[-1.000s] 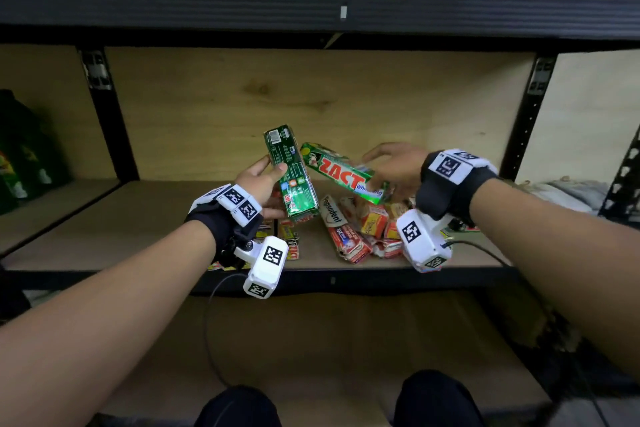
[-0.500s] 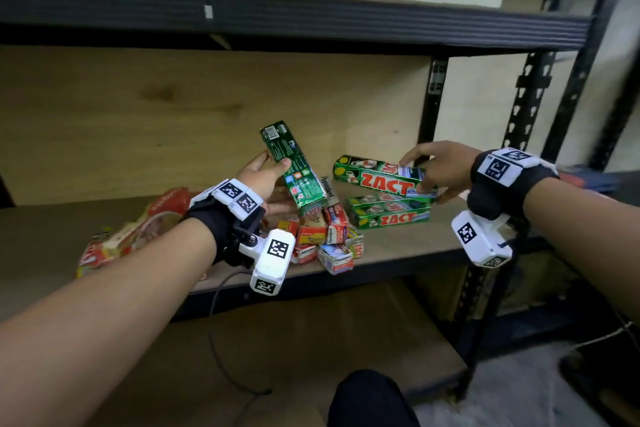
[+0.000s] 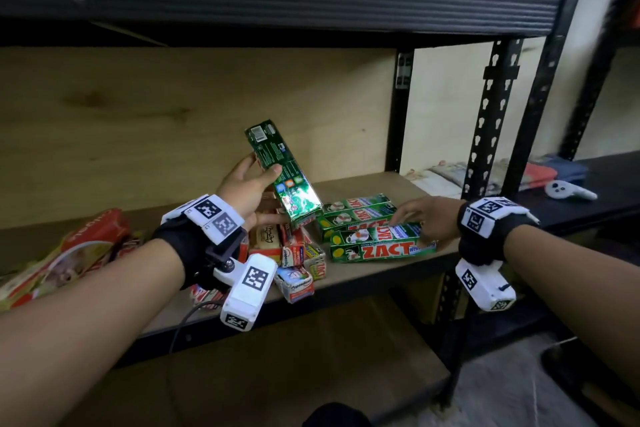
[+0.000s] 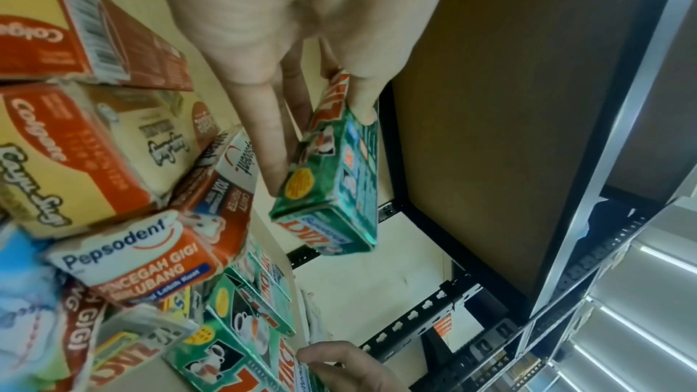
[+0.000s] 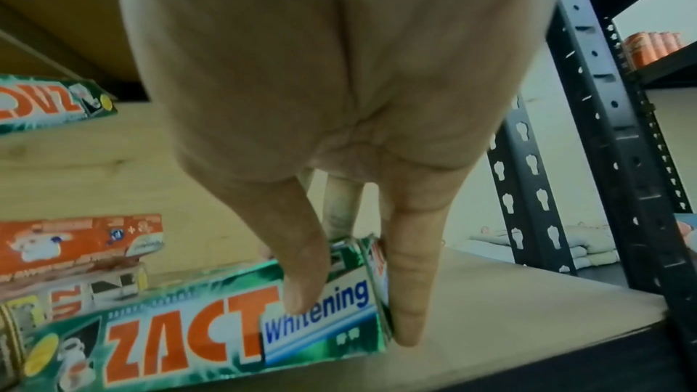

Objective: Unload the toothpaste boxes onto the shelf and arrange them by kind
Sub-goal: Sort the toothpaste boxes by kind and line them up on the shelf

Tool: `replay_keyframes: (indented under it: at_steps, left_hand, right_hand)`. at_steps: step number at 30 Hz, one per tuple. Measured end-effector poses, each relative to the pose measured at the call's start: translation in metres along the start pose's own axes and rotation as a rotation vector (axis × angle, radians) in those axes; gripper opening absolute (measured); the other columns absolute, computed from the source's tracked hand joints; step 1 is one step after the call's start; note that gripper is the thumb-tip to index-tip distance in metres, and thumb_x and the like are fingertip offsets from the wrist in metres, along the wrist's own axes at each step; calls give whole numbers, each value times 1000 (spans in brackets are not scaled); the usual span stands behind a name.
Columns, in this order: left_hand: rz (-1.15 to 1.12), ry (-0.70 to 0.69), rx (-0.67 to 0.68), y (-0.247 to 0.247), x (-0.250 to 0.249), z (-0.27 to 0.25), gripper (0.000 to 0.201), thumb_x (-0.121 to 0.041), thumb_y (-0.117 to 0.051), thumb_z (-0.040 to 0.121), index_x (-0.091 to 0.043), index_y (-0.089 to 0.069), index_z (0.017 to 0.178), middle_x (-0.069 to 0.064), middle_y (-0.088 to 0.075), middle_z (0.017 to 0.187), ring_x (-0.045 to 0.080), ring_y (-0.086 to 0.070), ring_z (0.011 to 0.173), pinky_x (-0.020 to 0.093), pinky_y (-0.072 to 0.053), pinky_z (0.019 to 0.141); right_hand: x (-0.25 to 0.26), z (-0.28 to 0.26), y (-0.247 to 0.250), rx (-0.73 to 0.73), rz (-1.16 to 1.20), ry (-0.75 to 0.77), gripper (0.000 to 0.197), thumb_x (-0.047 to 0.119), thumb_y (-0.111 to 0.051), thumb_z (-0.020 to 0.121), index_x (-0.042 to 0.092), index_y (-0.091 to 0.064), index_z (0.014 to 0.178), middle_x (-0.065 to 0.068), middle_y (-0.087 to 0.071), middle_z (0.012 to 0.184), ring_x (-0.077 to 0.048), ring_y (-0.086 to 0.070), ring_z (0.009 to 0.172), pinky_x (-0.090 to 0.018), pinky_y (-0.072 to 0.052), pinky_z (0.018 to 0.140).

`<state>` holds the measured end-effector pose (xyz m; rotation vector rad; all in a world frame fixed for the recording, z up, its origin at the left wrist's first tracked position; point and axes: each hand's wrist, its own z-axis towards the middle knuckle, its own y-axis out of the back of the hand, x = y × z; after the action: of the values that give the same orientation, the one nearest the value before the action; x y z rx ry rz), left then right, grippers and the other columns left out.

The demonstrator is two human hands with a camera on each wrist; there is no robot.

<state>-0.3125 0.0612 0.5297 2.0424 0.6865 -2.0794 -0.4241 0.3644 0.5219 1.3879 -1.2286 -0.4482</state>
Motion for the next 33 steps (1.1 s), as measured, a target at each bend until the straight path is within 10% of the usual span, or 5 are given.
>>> replay_keyframes:
  at_steps: [15,22,26,33]
  left_hand:
    - [12,-6,41,-17,17,14,70,-26,-77,80,-36,-43,141,9,-55,137,41,-57,116,61,-55,68]
    - [69,-69,90,-35,10,2,51,-18,-62,94,-33,-43,139,6,-70,110,32,-72,90,51,-59,75]
    - [-2,-87,95,-46,9,-3,51,-15,-61,95,-29,-41,140,5,-69,116,29,-71,93,44,-60,68]
    - [-162,-134,149,-58,12,-14,54,-8,-59,95,-24,-39,142,16,-67,119,31,-70,98,44,-60,75]
  right_hand:
    - [-9,49,-19,-304,-231,-42,52,16,-74,79,34,-54,124,-3,-52,127,-21,-58,108,-28,-50,85]
    - [1,42,-11,-485,26,134,24,28,-61,88,39,-57,109,4,-59,111,-11,-60,90,-26,-53,75]
    - [43,11,-10,-148,525,221,50,63,-55,88,28,-59,123,3,-70,108,-19,-70,95,-42,-60,80]
    - [68,-9,-26,214,1104,254,55,53,-51,94,13,-53,132,-23,-64,120,-40,-66,100,-53,-54,89]
